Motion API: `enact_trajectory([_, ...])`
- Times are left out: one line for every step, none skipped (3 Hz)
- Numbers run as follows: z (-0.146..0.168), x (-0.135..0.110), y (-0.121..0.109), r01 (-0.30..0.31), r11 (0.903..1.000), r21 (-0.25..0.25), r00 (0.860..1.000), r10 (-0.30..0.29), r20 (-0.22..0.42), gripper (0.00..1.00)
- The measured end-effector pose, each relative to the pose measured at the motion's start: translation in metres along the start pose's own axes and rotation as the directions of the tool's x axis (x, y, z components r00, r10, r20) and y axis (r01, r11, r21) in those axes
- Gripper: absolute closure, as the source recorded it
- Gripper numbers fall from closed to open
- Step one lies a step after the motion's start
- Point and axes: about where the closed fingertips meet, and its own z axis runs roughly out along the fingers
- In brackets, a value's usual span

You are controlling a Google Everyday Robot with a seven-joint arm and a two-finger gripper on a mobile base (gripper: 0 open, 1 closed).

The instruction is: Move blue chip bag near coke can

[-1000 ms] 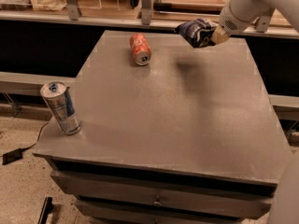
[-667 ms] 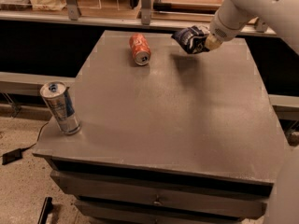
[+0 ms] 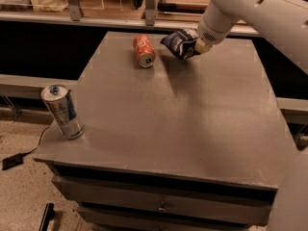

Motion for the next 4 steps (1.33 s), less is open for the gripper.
enact_trajectory([0.006, -0.004, 0.006, 0.012, 0.9997, -0.024, 1.000, -0.012, -0.019, 0.66])
enact_trajectory([0.008, -0.004, 0.007, 0.012, 0.9996, -0.026, 1.000, -0.013, -0.019, 0.35])
enact_trajectory([0.008, -0.005, 0.008, 0.014, 0.9995, -0.028, 1.000, -0.014, -0.016, 0.05])
enact_trajectory([-0.004, -0.003, 0.001, 0.014, 0.9998, -0.012, 1.000, -0.014, 0.005, 0.00])
